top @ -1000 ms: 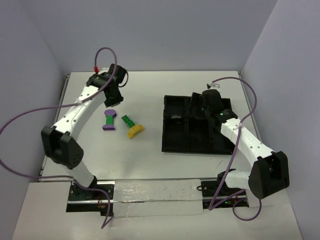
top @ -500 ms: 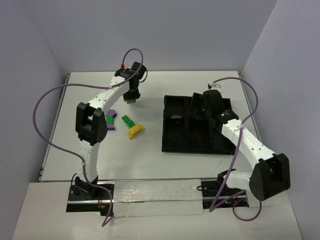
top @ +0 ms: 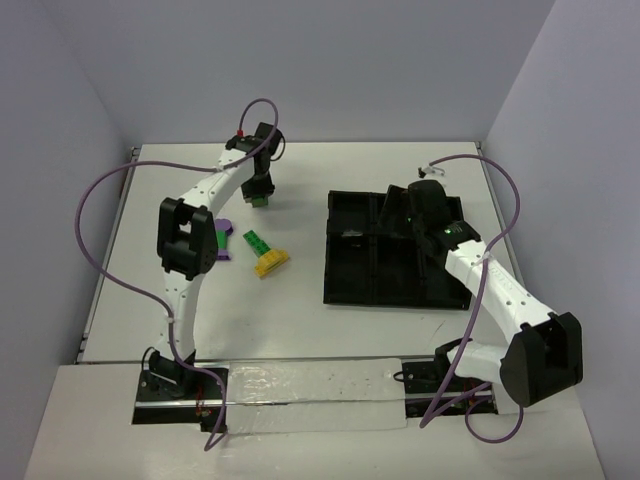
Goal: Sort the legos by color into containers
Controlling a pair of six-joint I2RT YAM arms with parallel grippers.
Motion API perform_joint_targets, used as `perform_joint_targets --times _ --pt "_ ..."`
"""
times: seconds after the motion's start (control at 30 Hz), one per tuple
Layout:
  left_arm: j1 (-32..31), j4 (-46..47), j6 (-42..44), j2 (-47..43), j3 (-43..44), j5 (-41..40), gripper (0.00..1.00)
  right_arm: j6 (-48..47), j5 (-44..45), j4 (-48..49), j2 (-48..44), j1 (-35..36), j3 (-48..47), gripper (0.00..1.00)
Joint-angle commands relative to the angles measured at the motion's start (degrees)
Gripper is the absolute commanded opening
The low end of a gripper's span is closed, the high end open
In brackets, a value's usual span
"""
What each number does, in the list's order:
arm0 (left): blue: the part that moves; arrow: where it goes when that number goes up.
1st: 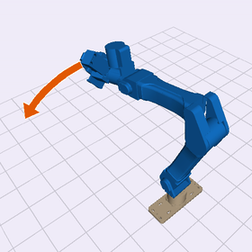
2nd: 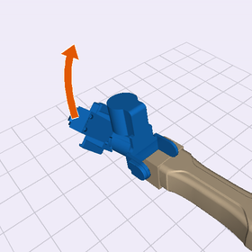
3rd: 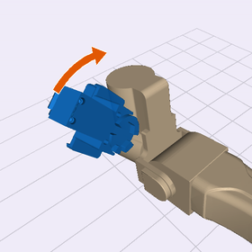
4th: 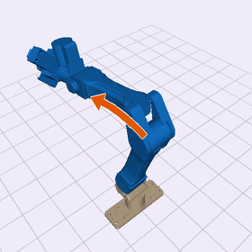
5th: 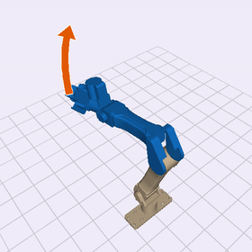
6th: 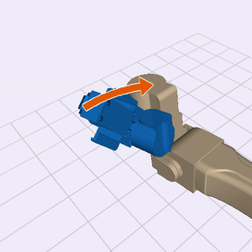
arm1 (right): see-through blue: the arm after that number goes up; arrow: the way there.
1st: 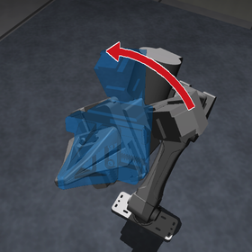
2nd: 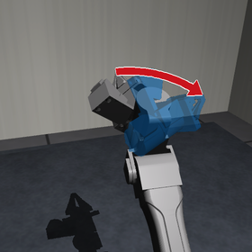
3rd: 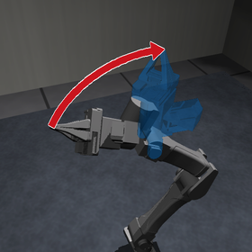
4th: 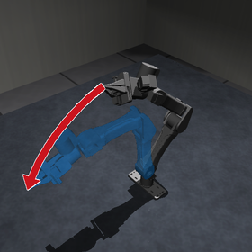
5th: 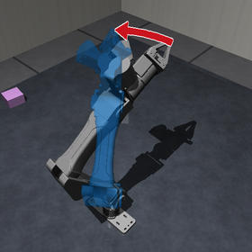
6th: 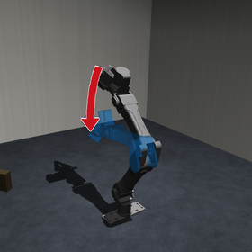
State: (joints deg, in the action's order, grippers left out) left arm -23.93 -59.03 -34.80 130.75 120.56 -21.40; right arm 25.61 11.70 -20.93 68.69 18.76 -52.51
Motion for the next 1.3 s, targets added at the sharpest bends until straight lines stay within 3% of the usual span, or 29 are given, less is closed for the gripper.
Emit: perform_joint_targets --times 0.0,0.13,0.23,0.27,0.33,0.4,0.5,0.8,1.0,1.27 --pt "2.0 -0.1 -1.0 2.7 5.8 1.3 0.00 -1.0 1.4 -0.6 -1.4 0.3 -1.5 1.00" --pt "3.0 0.5 -3.2 3.9 6.8 -0.3 0.02 -1.0 1.4 -0.8 -1.3 0.3 -1.8 1.00" --pt "3.1 1.4 -3.1 4.3 7.1 0.1 0.12 -1.0 1.5 -1.1 -1.3 0.3 -2.1 1.00" --pt "3.3 1.2 -3.4 4.9 7.8 0.3 0.18 -1.1 1.6 -1.1 -1.4 0.3 -2.2 1.00" --pt "3.6 1.2 -3.5 5.4 8.4 0.6 0.50 -1.2 1.7 -1.3 -1.4 0.3 -2.2 1.00" --pt "3.9 1.5 -3.2 5.3 8.4 1.1 0.68 -1.3 2.2 -1.4 -1.4 0.3 -2.2 1.00" --pt "4.2 1.8 -2.7 5.0 8.4 1.5 0.83 -1.6 2.7 -1.6 -1.5 0.3 -2.2 1.00" --pt "4.4 2.1 -0.6 3.0 9.3 2.9 0.97 -1.1 1.6 -1.1 -1.6 0.3 -1.7 1.00" --pt "3.0 2.9 0.2 -4.8 4.8 0.5 0.99 -1.0 1.6 -1.1 -1.5 0.3 -1.6 1.00" --pt "-4.1 5.6 -3.8 -19.9 -14.3 -2.2 0.99 -0.6 1.0 -1.4 -0.6 0.3 -2.9 1.00"
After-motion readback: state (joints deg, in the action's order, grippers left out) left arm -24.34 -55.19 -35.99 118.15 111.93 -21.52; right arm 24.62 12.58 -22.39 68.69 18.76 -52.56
